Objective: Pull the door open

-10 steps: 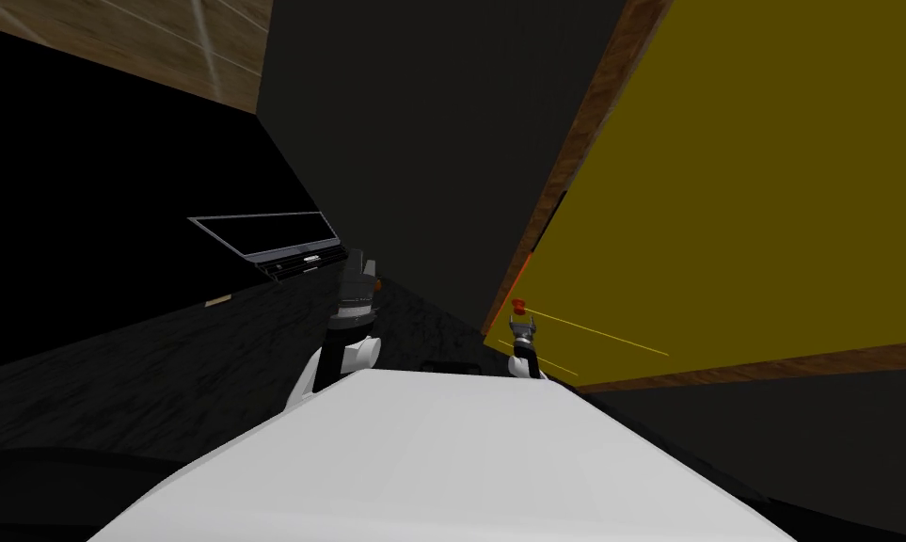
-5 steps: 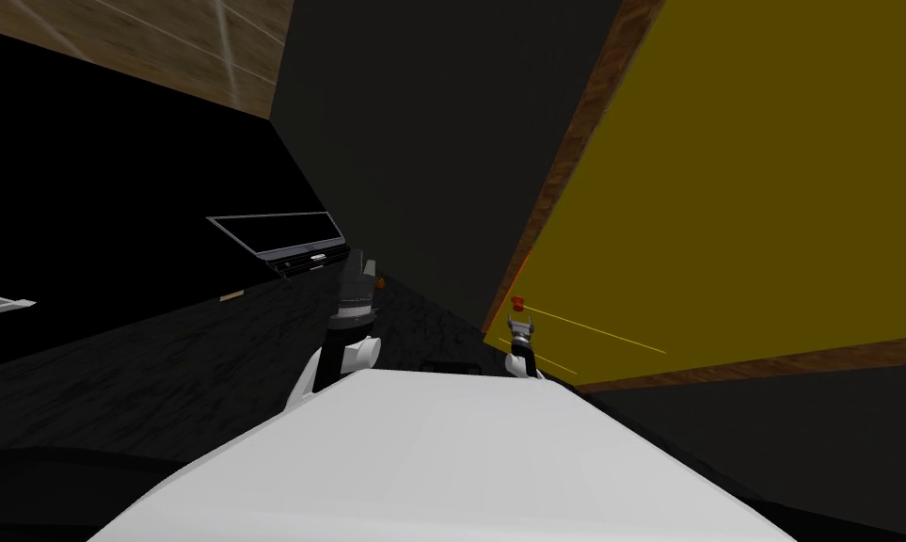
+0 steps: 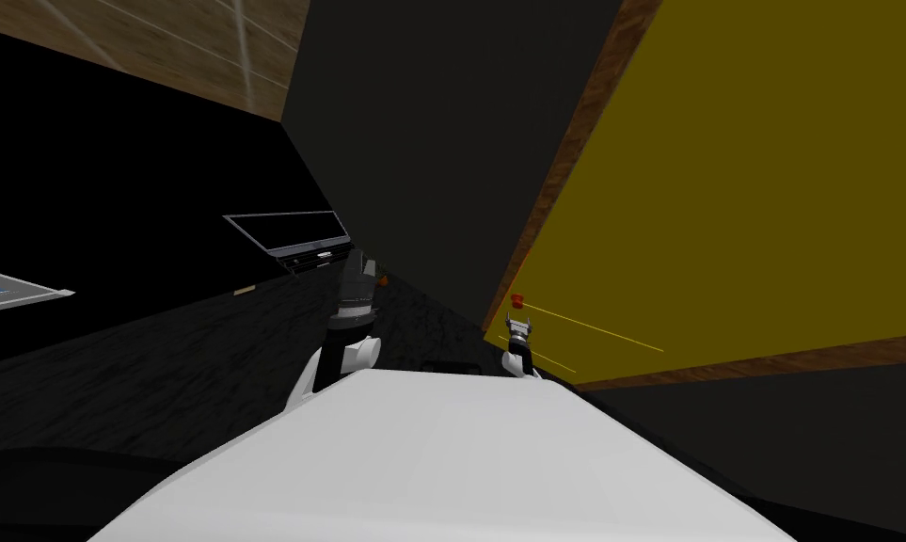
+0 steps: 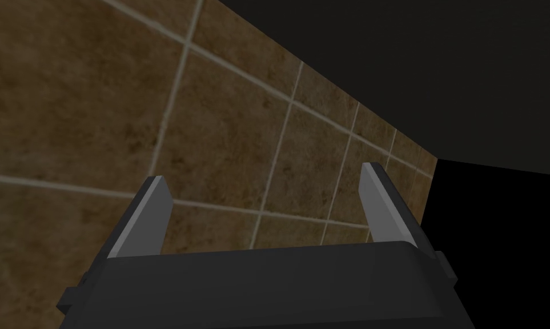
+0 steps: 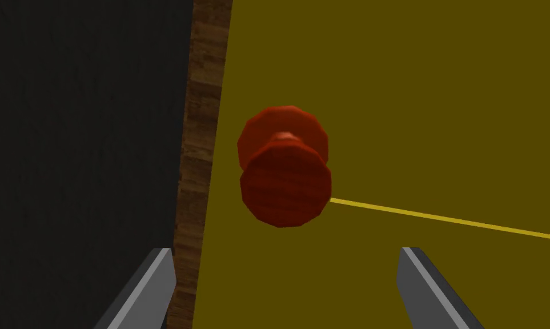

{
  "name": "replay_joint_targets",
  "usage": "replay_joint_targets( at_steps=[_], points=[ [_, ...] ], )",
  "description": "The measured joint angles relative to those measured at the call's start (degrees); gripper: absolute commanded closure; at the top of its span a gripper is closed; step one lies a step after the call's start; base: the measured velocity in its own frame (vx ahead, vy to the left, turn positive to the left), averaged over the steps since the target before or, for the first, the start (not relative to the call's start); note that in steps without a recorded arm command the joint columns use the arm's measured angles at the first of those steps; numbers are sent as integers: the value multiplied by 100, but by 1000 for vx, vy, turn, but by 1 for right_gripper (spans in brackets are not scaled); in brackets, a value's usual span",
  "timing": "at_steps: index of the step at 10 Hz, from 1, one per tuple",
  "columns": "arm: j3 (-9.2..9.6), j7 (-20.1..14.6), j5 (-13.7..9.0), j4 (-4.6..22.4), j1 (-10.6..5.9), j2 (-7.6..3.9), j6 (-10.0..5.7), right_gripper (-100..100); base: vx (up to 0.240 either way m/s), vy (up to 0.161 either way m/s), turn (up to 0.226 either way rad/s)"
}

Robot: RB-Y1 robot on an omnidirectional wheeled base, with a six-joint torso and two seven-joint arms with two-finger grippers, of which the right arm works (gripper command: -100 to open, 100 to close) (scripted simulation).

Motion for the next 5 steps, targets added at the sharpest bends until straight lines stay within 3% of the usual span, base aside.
replay_joint_targets(
  at_steps=[5],
  points=[
    [53, -632, -281, -101, -26, 126, 64, -100, -62, -8, 31]
  ],
)
